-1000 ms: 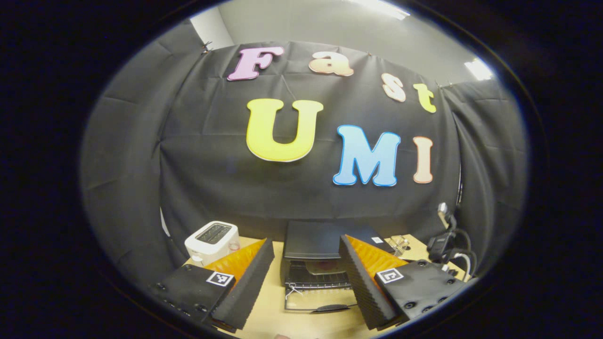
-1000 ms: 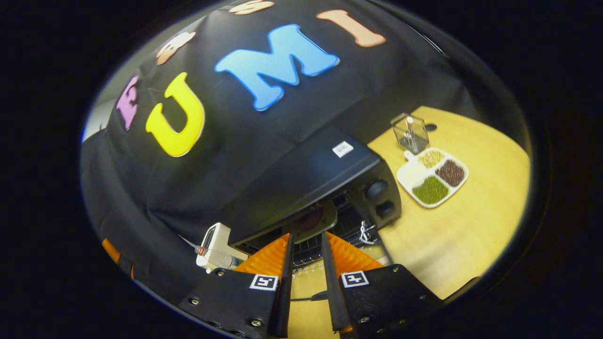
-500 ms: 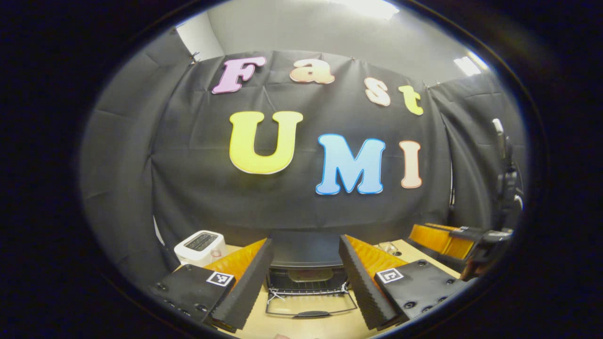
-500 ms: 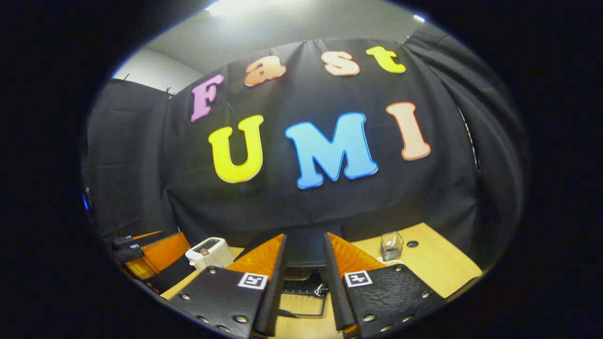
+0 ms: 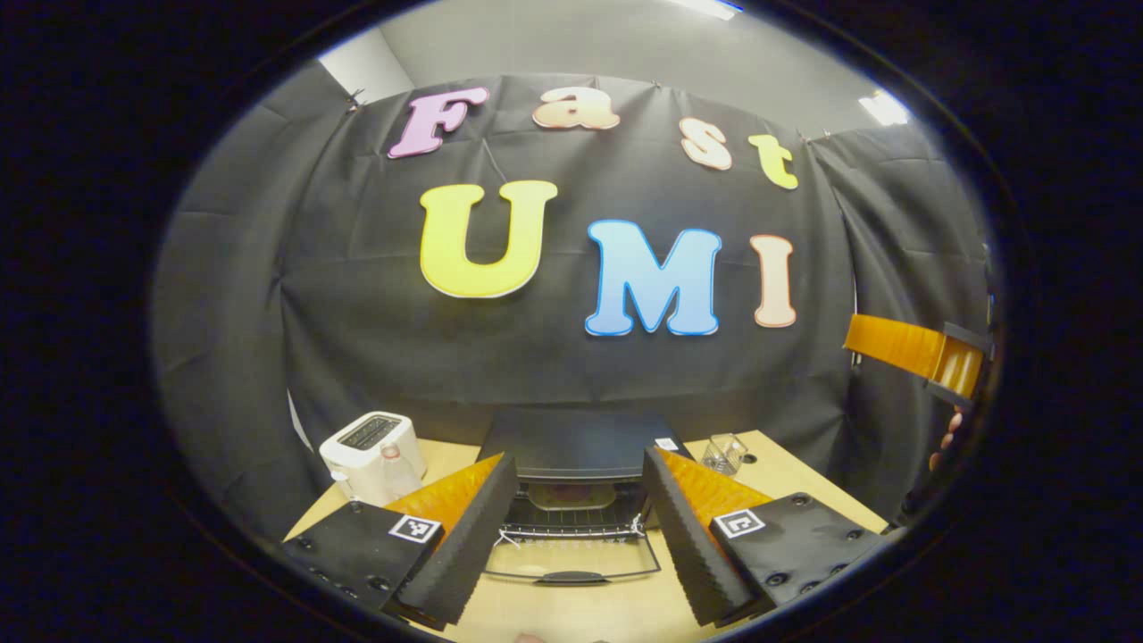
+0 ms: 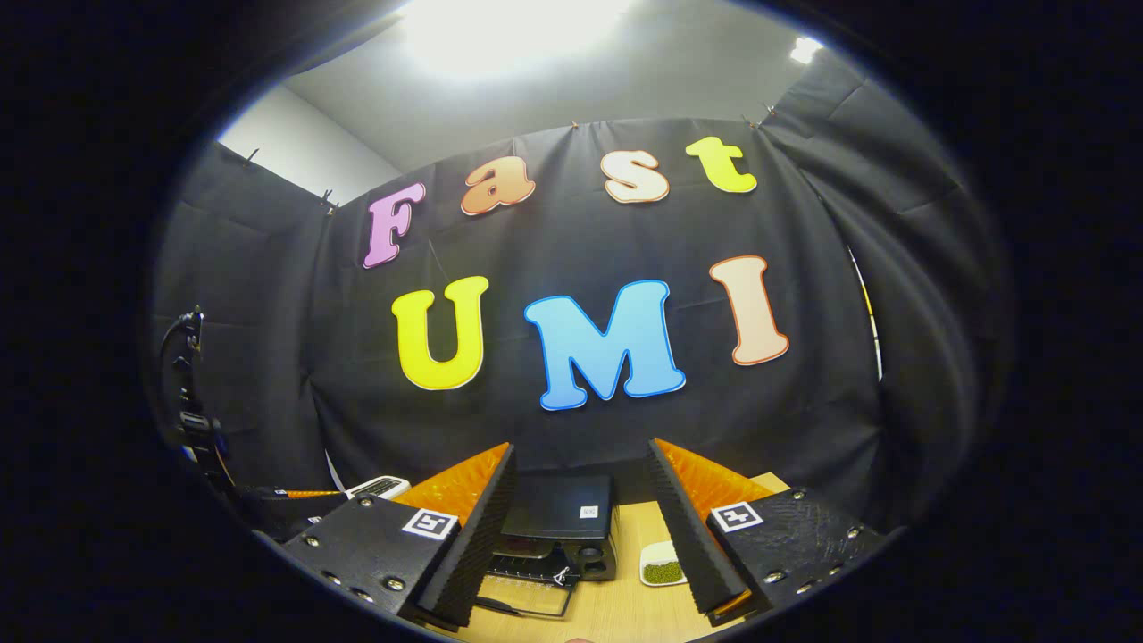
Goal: Open the electric oven with the left hand, put the food in, and close the electric oven.
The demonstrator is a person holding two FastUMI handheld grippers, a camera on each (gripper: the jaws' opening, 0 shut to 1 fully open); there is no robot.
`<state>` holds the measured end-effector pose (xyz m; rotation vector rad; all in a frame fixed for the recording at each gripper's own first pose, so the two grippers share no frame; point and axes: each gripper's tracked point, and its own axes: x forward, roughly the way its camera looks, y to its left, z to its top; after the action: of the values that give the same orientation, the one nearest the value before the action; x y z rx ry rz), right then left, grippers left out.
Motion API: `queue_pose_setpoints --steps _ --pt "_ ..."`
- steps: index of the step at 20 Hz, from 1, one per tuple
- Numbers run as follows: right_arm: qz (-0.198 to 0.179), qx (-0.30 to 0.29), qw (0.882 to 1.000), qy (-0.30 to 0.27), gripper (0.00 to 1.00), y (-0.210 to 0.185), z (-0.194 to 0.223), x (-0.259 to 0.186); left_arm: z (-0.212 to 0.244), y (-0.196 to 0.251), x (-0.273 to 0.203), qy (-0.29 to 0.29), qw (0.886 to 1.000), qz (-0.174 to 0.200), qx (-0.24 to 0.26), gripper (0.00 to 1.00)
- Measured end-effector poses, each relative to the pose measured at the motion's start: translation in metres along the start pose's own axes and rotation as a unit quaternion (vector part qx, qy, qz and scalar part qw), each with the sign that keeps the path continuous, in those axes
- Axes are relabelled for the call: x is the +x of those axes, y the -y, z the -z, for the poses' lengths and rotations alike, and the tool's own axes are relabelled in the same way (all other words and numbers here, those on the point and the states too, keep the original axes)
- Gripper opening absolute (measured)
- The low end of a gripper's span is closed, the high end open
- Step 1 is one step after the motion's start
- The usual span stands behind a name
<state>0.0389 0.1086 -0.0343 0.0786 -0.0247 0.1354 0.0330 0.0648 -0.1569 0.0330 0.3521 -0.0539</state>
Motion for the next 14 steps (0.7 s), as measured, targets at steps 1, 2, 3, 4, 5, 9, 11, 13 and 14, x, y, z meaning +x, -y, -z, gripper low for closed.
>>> queue_pose_setpoints --steps 1,2,3,4,5,9,11,13,14 --pt "0.003 0.000 1.000 -0.003 0.88 0.004 0.000 -0.002 0.009 0.005 0.004 -0.018 1.000 0.007 -0.002 0.96" --pt "0.006 0.000 1.000 -0.008 0.88 0.008 0.003 -0.002 0.021 0.009 0.008 -0.037 0.999 0.014 -0.005 0.96" --pt "0.010 0.001 1.000 -0.012 0.88 0.011 0.005 -0.002 0.033 0.012 0.013 -0.059 0.998 0.020 -0.008 0.96" --pt "0.016 0.001 1.000 -0.015 0.92 0.015 0.006 0.000 0.047 0.014 0.017 -0.082 0.996 0.023 -0.011 1.00" --pt "0.020 0.001 1.000 -0.018 0.94 0.019 0.006 0.000 0.059 0.015 0.021 -0.106 0.994 0.025 -0.013 0.95" --pt "0.034 0.000 0.999 -0.025 0.95 0.035 0.011 -0.001 0.120 0.013 0.035 -0.205 0.978 0.022 -0.014 0.95" --pt "0.043 -0.005 0.999 -0.027 0.95 0.043 0.013 -0.004 0.153 0.010 0.041 -0.255 0.967 0.019 -0.012 0.99" --pt "0.051 -0.004 0.998 -0.032 0.86 0.055 0.010 -0.010 0.189 0.007 0.044 -0.306 0.952 0.018 -0.009 0.96" --pt "0.055 -0.002 0.998 -0.035 0.85 0.061 0.006 -0.016 0.205 0.006 0.045 -0.330 0.944 0.016 -0.013 0.96"
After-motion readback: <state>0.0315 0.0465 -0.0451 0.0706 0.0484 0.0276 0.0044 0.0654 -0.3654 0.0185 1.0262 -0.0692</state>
